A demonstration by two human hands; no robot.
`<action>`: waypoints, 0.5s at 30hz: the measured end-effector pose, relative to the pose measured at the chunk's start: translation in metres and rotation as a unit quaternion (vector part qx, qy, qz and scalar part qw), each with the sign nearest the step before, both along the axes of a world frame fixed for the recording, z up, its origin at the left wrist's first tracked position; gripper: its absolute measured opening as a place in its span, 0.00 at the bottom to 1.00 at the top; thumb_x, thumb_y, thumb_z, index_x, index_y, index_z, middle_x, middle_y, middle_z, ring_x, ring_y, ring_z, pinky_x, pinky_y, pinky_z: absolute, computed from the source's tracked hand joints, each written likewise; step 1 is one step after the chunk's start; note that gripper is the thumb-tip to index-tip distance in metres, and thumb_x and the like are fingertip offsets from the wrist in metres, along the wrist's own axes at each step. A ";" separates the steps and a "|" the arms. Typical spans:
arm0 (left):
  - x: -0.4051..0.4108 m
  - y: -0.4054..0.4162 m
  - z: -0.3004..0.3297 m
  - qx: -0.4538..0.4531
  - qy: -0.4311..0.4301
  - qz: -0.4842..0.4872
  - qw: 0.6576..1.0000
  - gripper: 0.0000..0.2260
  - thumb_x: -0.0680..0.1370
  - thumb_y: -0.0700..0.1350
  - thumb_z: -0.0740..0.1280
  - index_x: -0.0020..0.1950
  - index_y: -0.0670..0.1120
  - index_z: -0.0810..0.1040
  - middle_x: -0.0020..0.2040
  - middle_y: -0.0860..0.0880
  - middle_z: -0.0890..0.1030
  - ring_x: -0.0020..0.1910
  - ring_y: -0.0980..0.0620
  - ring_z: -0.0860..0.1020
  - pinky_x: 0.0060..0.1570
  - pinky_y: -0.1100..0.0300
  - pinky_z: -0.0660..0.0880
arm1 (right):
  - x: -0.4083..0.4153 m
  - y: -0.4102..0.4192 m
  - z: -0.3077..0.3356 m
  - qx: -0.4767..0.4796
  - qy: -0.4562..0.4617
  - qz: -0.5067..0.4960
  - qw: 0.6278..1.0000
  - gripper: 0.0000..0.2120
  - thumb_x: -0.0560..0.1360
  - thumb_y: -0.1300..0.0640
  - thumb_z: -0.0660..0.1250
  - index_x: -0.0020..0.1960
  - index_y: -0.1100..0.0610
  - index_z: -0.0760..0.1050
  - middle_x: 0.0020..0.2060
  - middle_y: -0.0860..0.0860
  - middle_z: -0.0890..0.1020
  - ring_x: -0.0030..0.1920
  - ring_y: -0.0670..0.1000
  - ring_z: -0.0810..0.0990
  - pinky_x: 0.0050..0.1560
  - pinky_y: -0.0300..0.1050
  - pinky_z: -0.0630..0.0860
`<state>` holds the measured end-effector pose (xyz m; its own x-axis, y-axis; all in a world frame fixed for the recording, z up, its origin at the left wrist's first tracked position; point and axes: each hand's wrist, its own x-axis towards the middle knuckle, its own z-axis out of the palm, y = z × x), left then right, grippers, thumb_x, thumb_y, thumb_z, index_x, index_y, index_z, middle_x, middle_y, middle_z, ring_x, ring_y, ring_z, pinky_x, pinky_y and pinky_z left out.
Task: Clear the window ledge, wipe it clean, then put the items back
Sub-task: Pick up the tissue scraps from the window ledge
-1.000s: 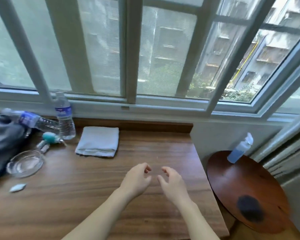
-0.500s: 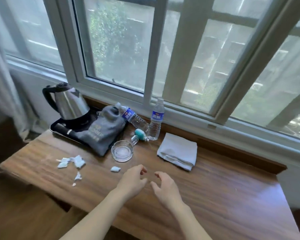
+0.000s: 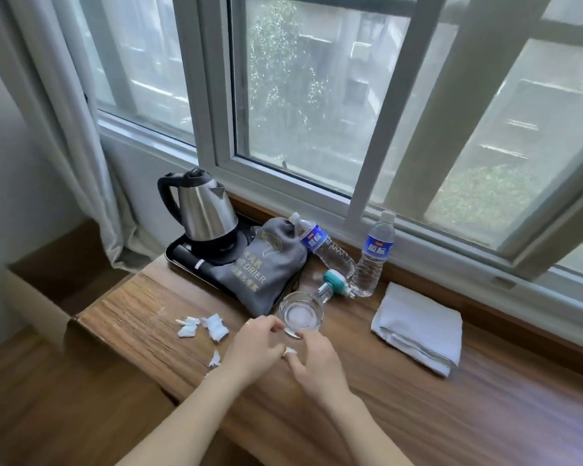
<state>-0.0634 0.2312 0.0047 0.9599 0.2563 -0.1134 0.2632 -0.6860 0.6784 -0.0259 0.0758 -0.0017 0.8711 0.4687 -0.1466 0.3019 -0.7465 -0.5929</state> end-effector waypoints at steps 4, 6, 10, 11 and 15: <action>-0.012 0.050 -0.008 0.010 0.001 -0.024 1.000 0.16 0.71 0.49 0.70 0.57 0.53 0.77 0.54 0.56 0.78 0.55 0.56 0.72 0.59 0.60 0.70 | -0.017 0.040 -0.011 -0.025 0.010 0.000 1.000 0.25 0.76 0.49 0.67 0.70 0.55 0.70 0.66 0.48 0.74 0.67 0.51 0.69 0.68 0.39 0.63; -0.016 0.076 -0.015 0.037 -0.004 -0.038 0.999 0.19 0.68 0.54 0.68 0.58 0.52 0.77 0.55 0.56 0.78 0.56 0.54 0.72 0.60 0.58 0.70 | -0.024 0.056 -0.020 -0.052 0.004 -0.023 0.998 0.27 0.76 0.46 0.67 0.72 0.55 0.68 0.67 0.48 0.72 0.68 0.51 0.67 0.70 0.41 0.62; -0.021 0.120 -0.021 0.103 0.018 -0.087 0.991 0.27 0.64 0.61 0.64 0.63 0.55 0.74 0.60 0.56 0.73 0.61 0.52 0.69 0.61 0.55 0.69 | -0.033 0.079 -0.026 -0.072 -0.008 -0.097 0.993 0.30 0.77 0.46 0.65 0.75 0.56 0.64 0.70 0.50 0.68 0.71 0.53 0.63 0.74 0.42 0.58; -0.022 0.129 -0.023 0.127 0.031 -0.095 0.987 0.29 0.64 0.62 0.65 0.65 0.56 0.72 0.63 0.56 0.71 0.64 0.52 0.67 0.62 0.56 0.69 | -0.033 0.083 -0.027 -0.080 -0.005 -0.108 0.991 0.30 0.77 0.46 0.65 0.76 0.56 0.64 0.71 0.50 0.67 0.71 0.53 0.62 0.74 0.43 0.58; -0.030 0.157 -0.033 0.172 0.079 -0.109 0.976 0.45 0.60 0.70 0.67 0.75 0.57 0.62 0.75 0.50 0.60 0.75 0.49 0.55 0.70 0.54 0.61 | -0.033 0.096 -0.030 -0.102 0.016 -0.144 0.984 0.31 0.78 0.47 0.64 0.77 0.56 0.61 0.73 0.53 0.65 0.72 0.55 0.61 0.75 0.44 0.57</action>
